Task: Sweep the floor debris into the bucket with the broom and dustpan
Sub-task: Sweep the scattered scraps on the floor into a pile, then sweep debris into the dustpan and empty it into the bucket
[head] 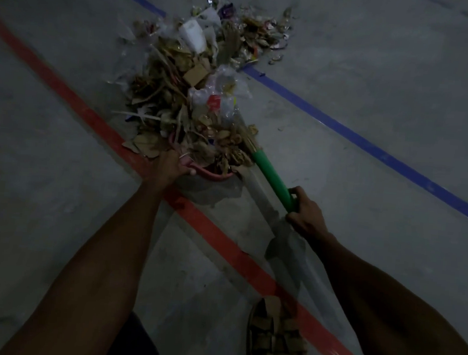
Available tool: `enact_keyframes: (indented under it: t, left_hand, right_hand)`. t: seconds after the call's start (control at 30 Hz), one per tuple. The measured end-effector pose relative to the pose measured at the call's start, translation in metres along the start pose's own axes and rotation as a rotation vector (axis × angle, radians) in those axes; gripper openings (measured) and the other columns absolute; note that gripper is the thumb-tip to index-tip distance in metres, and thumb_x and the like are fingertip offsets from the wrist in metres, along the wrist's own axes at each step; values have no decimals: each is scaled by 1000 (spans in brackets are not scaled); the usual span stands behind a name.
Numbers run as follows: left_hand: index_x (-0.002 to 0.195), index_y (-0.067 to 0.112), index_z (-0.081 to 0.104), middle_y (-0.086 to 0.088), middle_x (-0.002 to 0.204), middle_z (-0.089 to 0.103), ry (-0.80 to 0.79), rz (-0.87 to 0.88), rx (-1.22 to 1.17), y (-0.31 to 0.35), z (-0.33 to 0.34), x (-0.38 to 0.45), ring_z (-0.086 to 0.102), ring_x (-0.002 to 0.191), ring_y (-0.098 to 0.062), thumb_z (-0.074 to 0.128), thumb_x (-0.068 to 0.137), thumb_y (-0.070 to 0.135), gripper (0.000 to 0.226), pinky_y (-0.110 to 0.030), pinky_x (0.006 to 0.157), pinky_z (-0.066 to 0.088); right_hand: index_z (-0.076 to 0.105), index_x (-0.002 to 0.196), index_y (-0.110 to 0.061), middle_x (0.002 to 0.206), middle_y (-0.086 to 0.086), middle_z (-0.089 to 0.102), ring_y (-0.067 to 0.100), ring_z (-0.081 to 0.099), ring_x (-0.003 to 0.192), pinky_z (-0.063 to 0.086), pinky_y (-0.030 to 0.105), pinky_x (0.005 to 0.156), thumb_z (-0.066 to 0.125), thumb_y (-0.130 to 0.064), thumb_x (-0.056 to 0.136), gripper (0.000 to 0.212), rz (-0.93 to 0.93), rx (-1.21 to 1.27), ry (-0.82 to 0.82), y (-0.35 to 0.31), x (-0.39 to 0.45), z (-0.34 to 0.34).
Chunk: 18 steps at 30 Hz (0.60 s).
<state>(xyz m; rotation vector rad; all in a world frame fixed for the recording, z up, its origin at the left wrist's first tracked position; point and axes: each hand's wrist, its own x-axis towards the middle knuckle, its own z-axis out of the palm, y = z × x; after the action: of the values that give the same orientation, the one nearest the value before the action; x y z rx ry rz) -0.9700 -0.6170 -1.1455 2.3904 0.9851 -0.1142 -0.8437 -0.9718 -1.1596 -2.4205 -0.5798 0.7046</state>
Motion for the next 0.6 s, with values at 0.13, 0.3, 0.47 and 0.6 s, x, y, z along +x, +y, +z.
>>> enact_keyframes:
  t: [0.13, 0.3, 0.47, 0.6]
  left_hand:
    - [93, 3, 58, -10, 87, 57, -95, 104, -4, 2, 3, 1, 56, 81, -24, 84, 61, 58, 69, -29, 56, 32]
    - [76, 7, 54, -4, 69, 48, 44, 109, -94, 17, 20, -14, 50, 67, -20, 85, 71, 43, 48, -29, 51, 23]
    - [80, 9, 64, -10, 76, 60, 75, 23, -178, 22, 39, -19, 61, 71, -26, 73, 61, 65, 60, -28, 57, 34]
    - [83, 1, 66, -9, 80, 65, 125, 4, -274, 36, 34, -21, 62, 74, -23, 82, 66, 50, 54, -33, 61, 46]
  right_hand:
    - [42, 130, -25, 100, 18, 62, 25, 56, 63, 49, 32, 56, 62, -6, 78, 59, 27, 29, -1, -4, 3, -9]
    - [42, 128, -27, 102, 18, 60, 26, 54, 56, 45, 25, 42, 59, -3, 79, 57, 61, 74, -33, -10, -2, -11]
    - [41, 130, -27, 102, 16, 59, 25, 53, 55, 45, 24, 41, 60, -3, 79, 59, 80, 109, -34, -15, -3, -13]
    - [42, 130, -28, 102, 15, 59, 25, 54, 58, 49, 29, 44, 59, -2, 80, 59, 81, 124, -12, -19, -6, -26]
